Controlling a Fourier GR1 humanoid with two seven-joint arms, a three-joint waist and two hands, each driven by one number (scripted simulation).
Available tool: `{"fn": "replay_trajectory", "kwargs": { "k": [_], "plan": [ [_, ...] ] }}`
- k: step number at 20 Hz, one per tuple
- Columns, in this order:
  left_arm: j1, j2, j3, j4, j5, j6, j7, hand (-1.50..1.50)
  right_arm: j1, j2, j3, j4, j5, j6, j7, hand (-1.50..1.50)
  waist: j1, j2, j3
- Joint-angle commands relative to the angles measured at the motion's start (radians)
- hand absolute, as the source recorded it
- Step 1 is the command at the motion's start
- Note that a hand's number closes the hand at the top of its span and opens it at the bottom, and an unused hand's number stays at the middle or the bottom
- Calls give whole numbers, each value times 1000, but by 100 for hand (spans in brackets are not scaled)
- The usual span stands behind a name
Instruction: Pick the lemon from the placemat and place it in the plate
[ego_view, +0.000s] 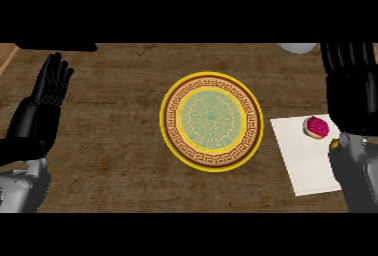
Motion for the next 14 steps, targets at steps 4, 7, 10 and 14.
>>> {"fn": "replay_trajectory", "kwargs": {
  "k": [4, 7, 10, 14],
  "plan": [
    [-29, 19, 11, 49, 8, -29, 39, 0, 56, -85, 143, 85, -4, 302, -59, 150, 18, 11, 68],
    [-1, 39, -2, 42, -6, -37, 55, 0, 73, -367, 193, 136, 337, 270, 6, 150, -13, 12, 27],
    [-1, 26, -16, 45, 14, -49, 100, 0, 191, -341, 289, 245, 516, 174, -42, 150, 7, 17, 67],
    [-71, 59, 22, 42, 62, -86, 183, 0, 334, -83, 197, 380, 375, 2, -329, -150, 2, 7, 71]
  ]
}}
